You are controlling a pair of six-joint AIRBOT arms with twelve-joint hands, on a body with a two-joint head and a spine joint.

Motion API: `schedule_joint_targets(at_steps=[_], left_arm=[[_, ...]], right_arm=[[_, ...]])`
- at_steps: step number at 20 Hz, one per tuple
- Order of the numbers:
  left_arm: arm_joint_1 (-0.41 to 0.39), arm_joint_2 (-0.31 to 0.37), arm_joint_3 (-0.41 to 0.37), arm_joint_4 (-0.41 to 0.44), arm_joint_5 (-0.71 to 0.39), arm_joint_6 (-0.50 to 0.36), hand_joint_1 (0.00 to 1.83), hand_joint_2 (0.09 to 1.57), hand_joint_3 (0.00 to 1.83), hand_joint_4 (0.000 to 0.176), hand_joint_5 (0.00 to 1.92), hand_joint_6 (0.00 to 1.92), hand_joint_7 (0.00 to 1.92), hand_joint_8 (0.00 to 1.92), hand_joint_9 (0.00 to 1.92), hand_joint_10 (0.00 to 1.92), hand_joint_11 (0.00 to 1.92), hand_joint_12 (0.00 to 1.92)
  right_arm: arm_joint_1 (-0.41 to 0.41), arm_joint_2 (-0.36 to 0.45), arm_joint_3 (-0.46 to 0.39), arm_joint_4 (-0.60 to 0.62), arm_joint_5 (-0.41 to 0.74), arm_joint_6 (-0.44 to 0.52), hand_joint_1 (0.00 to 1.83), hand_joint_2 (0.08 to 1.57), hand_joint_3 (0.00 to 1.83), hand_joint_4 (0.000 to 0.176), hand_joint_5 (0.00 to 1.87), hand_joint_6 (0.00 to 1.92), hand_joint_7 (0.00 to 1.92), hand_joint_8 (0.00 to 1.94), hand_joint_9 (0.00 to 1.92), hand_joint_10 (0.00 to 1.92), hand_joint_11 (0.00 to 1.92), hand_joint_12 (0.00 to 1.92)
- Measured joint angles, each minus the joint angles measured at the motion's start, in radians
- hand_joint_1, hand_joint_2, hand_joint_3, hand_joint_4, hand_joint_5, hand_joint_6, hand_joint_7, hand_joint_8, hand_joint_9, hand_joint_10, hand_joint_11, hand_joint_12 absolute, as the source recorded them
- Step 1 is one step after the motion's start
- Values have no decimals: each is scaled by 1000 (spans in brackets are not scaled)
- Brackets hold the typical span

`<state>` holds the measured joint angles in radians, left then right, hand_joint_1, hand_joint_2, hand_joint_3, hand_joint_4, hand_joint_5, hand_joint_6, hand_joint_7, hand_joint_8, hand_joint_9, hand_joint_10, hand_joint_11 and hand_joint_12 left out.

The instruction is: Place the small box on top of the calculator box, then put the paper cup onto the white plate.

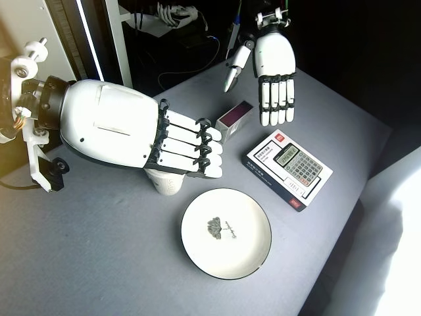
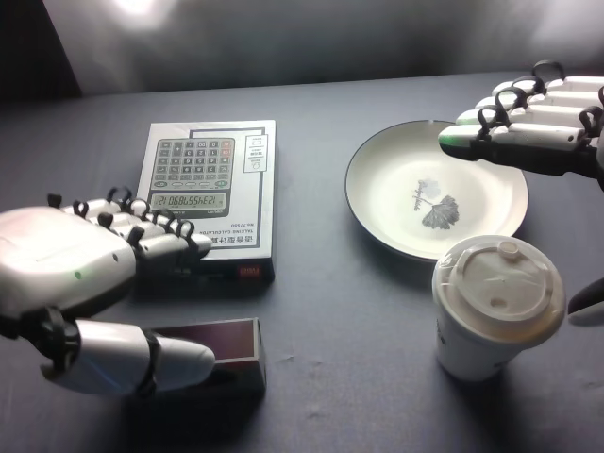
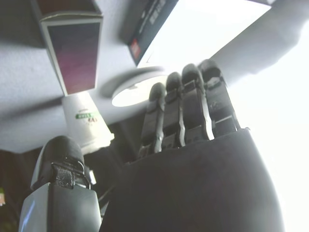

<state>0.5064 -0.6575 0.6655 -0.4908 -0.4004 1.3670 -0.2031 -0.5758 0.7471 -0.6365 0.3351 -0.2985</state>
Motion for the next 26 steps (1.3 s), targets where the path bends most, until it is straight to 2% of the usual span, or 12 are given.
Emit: schedule_joint_targets(at_steps=[2,4,6,9,10,14,16,17,18,21,23,26], left_arm=[[5,-16,-2,-27,-10,24,215,1035,0,0,166,4,165,4,153,5,70,117],[13,-33,-3,-43,-29,43,196,943,6,0,191,1,191,0,173,0,8,310],[23,-55,-3,-66,-38,51,271,893,0,0,194,1,190,0,184,1,0,404],[37,-77,-3,-88,-64,72,370,881,0,0,186,2,191,1,190,2,0,405],[47,-85,-3,-101,-76,76,394,881,0,0,238,2,240,2,230,3,0,454],[62,-109,-2,-113,-92,85,735,920,10,0,315,1,368,6,374,13,67,582],[71,-121,1,-112,-100,85,843,896,0,0,340,3,421,7,426,10,106,613],[74,-126,6,-113,-102,85,857,899,1,0,362,9,450,14,453,16,128,625],[79,-132,10,-113,-107,88,794,859,0,0,423,9,514,11,511,13,167,641],[87,-150,23,-108,-111,92,754,932,3,0,399,1,491,2,493,1,106,746],[90,-161,34,-103,-113,92,817,930,0,0,396,3,500,4,502,5,115,759],[95,-181,60,-103,-118,92,807,982,10,0,416,0,513,0,505,0,111,733]], right_arm=[[0,1,-2,0,-2,0,863,865,0,0,0,0,0,0,0,0,0,0],[0,0,-4,0,-2,0,892,864,0,0,0,0,0,0,0,0,0,0],[0,1,-4,0,-2,0,879,865,0,0,0,0,0,0,0,0,0,0],[0,1,-4,0,-2,0,866,890,4,0,0,0,0,0,0,0,0,0],[0,1,-4,0,-2,0,869,888,3,0,0,0,0,0,0,0,0,0],[0,1,-4,0,-2,0,852,906,10,0,0,0,0,0,0,0,0,0],[0,1,-4,0,-2,0,854,908,8,0,0,0,0,0,0,0,0,0],[0,1,-4,0,-2,0,827,914,10,0,0,0,0,0,0,0,0,0],[0,1,-4,0,-3,0,865,916,10,0,0,0,0,0,0,0,0,0],[0,0,-4,0,-1,0,859,912,6,0,0,0,0,0,0,0,0,0],[0,0,-4,-1,-2,0,876,911,4,0,0,0,0,0,0,0,0,0],[0,0,-4,-1,-2,0,895,909,2,0,0,0,0,0,0,0,0,0]])
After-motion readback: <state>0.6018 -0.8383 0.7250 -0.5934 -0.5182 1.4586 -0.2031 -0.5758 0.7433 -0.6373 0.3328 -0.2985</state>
